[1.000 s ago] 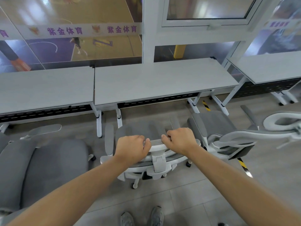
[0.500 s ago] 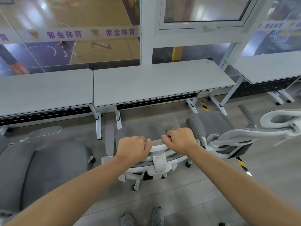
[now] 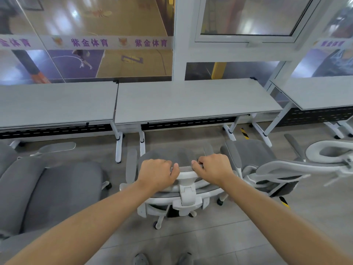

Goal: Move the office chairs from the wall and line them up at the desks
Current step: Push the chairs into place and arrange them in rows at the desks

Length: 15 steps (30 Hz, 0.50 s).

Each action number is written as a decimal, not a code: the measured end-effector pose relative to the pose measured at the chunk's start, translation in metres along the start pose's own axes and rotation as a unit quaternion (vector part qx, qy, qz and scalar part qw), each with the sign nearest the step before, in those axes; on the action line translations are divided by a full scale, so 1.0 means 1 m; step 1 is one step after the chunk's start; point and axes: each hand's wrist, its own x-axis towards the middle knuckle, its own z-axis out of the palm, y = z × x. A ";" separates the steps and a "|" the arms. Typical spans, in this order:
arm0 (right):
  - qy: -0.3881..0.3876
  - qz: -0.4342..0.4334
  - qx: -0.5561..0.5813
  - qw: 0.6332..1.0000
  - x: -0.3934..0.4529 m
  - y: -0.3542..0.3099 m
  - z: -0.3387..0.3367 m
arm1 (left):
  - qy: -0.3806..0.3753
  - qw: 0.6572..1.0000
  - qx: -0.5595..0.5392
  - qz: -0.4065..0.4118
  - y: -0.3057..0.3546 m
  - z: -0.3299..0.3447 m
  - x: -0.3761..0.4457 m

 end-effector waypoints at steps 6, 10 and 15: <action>0.006 -0.021 0.010 1.000 -0.006 0.012 0.001 | 0.007 1.000 0.011 -0.022 0.013 0.005 -0.001; 0.002 -0.038 0.026 0.999 -0.004 0.014 -0.002 | 0.001 0.999 0.008 -0.031 0.011 0.003 0.003; 0.011 -0.049 0.040 0.998 0.005 0.012 -0.005 | 0.010 0.999 0.012 -0.040 0.004 0.002 0.007</action>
